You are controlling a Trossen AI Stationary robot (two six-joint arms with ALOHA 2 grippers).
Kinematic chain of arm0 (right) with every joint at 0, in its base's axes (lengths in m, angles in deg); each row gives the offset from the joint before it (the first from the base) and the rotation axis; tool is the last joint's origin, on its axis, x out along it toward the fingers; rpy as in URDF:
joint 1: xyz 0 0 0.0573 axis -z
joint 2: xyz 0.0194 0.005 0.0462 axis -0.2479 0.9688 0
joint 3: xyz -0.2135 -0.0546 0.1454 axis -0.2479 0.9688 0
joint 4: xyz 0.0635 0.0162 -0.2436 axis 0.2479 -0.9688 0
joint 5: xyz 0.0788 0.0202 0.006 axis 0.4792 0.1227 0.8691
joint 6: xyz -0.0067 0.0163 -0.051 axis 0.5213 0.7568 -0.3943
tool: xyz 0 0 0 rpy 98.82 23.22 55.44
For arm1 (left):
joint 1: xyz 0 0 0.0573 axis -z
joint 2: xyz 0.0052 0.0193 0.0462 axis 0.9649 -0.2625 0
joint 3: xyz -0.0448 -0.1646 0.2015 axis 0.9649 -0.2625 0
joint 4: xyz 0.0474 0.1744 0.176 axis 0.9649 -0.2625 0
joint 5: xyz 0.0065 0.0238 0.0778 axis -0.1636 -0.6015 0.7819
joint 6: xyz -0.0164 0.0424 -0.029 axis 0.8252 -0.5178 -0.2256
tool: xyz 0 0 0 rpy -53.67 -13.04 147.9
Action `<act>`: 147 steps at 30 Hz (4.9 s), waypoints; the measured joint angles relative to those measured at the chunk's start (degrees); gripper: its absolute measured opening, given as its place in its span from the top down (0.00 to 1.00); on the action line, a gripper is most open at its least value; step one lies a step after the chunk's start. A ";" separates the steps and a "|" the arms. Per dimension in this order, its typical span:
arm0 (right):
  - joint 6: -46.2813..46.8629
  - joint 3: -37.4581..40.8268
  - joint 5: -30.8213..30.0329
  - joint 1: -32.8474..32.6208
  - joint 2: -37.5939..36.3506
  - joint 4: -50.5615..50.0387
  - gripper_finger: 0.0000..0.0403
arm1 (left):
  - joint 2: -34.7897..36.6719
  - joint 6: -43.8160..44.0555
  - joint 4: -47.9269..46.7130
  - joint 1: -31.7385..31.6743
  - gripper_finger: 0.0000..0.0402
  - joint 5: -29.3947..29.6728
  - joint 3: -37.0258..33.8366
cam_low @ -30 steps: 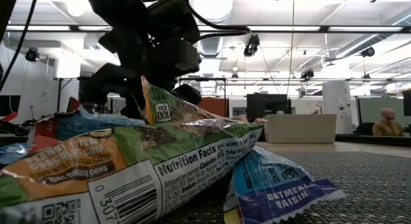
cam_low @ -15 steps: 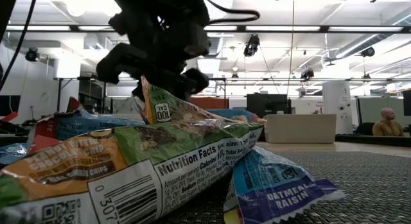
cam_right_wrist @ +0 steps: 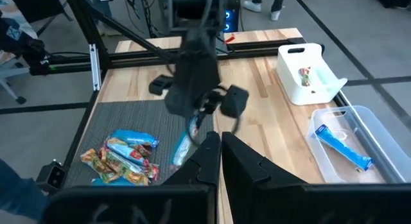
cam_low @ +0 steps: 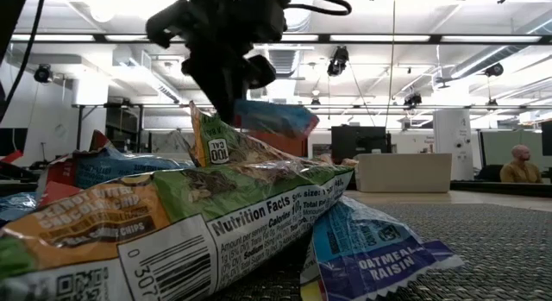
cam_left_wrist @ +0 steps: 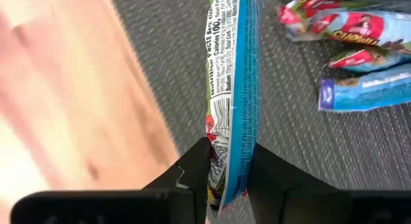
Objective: Pick and place Granola Bars by type
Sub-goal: Put the red granola bar into the white bin, then put the yellow granola bar into the gray bin
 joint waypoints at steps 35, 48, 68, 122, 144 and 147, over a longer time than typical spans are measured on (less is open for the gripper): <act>-0.73 0.00 0.02 0.00 -0.24 0.37 0.98 | 20.44 -0.69 -4.27 -38.54 0.83 3.62 -11.51; -0.55 0.00 0.02 0.00 -0.24 0.39 0.98 | 26.04 -8.32 -3.52 -48.29 0.83 13.13 -14.99; 0.51 0.00 0.02 0.00 -0.22 0.39 0.98 | 19.71 -22.27 3.54 -51.23 0.83 19.40 -15.00; 0.96 0.00 0.02 0.00 -0.20 0.39 0.98 | 11.40 -25.89 3.63 -54.73 0.81 19.04 -15.00; 0.96 0.00 0.02 0.00 -0.20 0.39 0.98 | 11.42 -25.99 3.09 -52.97 0.58 26.33 -15.00; 0.96 0.00 0.02 0.00 -0.20 0.40 0.98 | 11.42 -25.92 2.49 -51.63 0.63 26.31 -15.00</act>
